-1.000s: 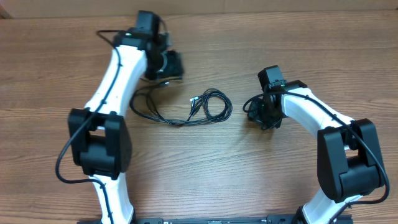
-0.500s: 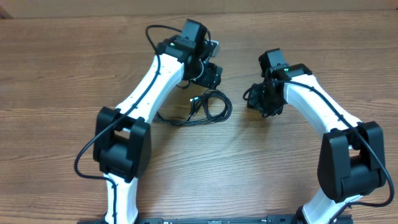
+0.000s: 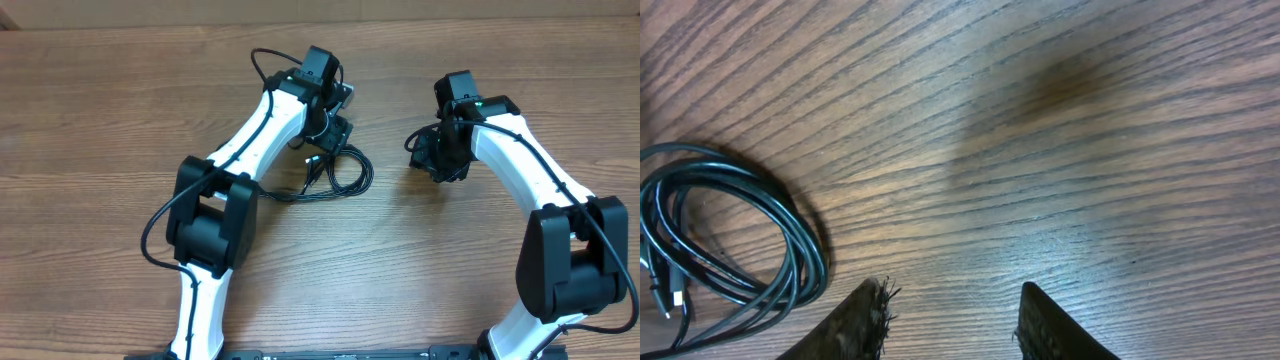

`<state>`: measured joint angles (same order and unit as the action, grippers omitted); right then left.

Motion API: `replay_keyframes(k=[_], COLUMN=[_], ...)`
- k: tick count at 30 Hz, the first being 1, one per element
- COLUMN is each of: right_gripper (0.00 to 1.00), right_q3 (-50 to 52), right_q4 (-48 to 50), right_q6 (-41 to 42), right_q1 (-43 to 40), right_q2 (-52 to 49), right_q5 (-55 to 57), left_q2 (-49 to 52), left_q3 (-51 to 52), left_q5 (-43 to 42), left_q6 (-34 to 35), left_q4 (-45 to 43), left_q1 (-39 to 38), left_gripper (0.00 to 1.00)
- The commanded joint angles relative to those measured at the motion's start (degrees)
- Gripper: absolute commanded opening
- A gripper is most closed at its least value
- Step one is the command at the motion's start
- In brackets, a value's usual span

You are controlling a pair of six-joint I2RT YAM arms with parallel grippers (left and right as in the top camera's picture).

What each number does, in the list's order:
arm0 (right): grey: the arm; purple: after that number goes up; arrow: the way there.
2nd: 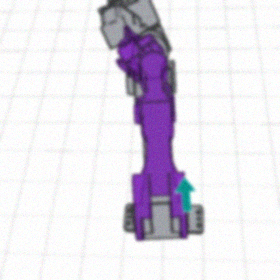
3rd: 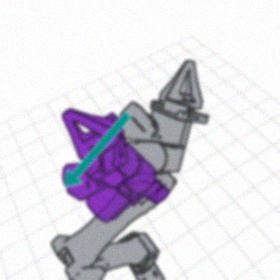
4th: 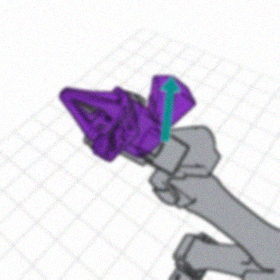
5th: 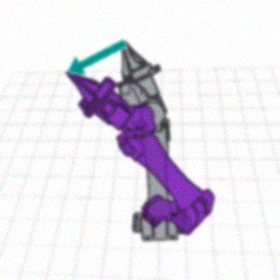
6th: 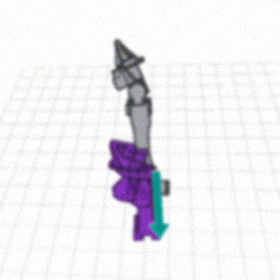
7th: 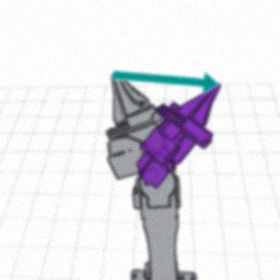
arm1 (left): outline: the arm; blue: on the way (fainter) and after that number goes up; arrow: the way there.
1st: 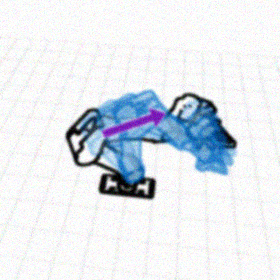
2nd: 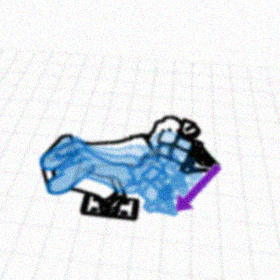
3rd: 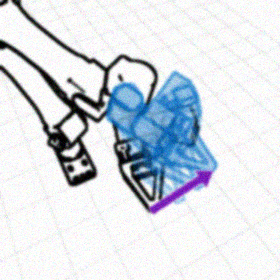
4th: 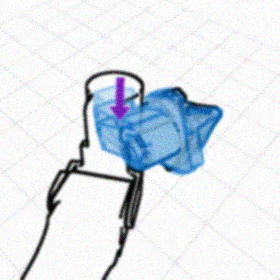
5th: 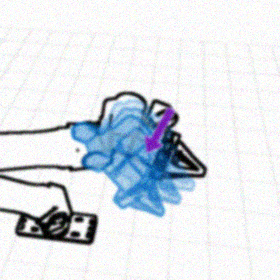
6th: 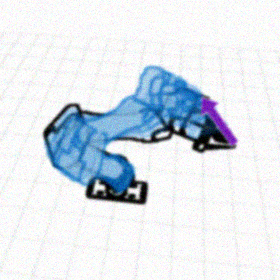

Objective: Untangle cables

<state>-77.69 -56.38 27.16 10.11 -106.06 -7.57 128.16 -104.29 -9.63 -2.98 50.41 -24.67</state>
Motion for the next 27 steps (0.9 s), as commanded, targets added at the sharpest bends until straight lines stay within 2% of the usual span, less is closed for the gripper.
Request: replay_keyframes(k=[1, 8, 12, 20, 23, 27], right_gripper=[0.4, 0.4, 0.41, 0.41, 0.4, 0.4], right_q3=[-1.55, -1.55, -1.55, -1.53, -1.53, -1.53], right_q4=[0.04, 0.09, 0.04, -0.26, -0.57, 0.42], right_q6=[-0.22, -0.22, -0.22, -0.22, -0.31, -4.33], right_q1=[-0.13, -0.13, -0.13, -0.13, -0.11, -0.11], right_q2=[-0.17, -0.17, -0.17, -0.17, -0.17, -0.17], right_q5=[-0.66, -0.66, -0.66, -0.66, -1.73, -9.44], left_q2=[2.82, 4.72, 4.72, 4.13, 2.54, -0.85], left_q3=[-0.39, 0.02, 0.02, -0.79, -1.75, -3.58], left_q5=[-1.57, -2.25, -2.25, -2.23, -2.27, -5.09], left_q6=[-1.79, -1.79, -1.77, -1.7, -1.25, -1.09], left_q4=[0.79, 2.05, 2.16, 3.37, 3.54, 3.76], left_q1=[-0.42, -1.51, -1.68, -1.62, -1.62, -1.62], left_gripper=[0.68, 0.58, 0.31, 0.04, 0.04, 0.04])
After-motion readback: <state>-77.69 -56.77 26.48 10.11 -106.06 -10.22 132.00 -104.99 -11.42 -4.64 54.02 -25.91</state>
